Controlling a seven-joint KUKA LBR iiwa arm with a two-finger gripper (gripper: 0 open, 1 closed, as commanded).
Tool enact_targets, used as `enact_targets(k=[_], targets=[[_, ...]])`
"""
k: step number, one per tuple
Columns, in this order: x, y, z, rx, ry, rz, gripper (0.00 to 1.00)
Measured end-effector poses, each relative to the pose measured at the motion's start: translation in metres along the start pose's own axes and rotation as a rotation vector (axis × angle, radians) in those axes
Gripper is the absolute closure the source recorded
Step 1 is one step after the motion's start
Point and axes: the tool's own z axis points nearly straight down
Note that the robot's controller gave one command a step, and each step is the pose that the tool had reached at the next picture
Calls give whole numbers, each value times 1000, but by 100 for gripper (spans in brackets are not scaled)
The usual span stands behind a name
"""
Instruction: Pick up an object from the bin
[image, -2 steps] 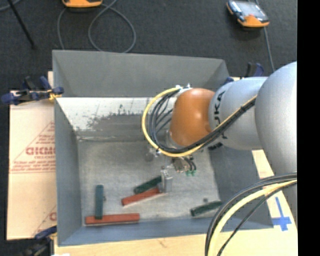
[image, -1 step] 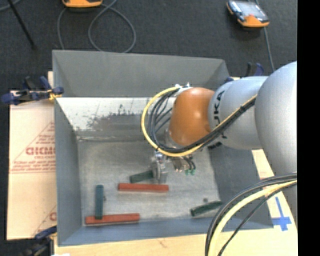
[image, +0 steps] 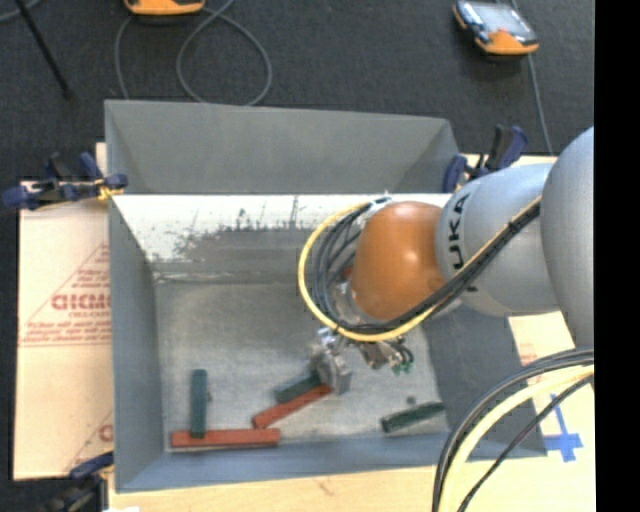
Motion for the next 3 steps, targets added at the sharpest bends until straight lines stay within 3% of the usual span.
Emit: enact_targets(k=[1, 2, 3], targets=[[-4, 48, 7, 2, -6, -323, 100], [-27, 79, 7, 3, -4, -468, 100], [-61, 103, -200, 3, -13, -477, 100]])
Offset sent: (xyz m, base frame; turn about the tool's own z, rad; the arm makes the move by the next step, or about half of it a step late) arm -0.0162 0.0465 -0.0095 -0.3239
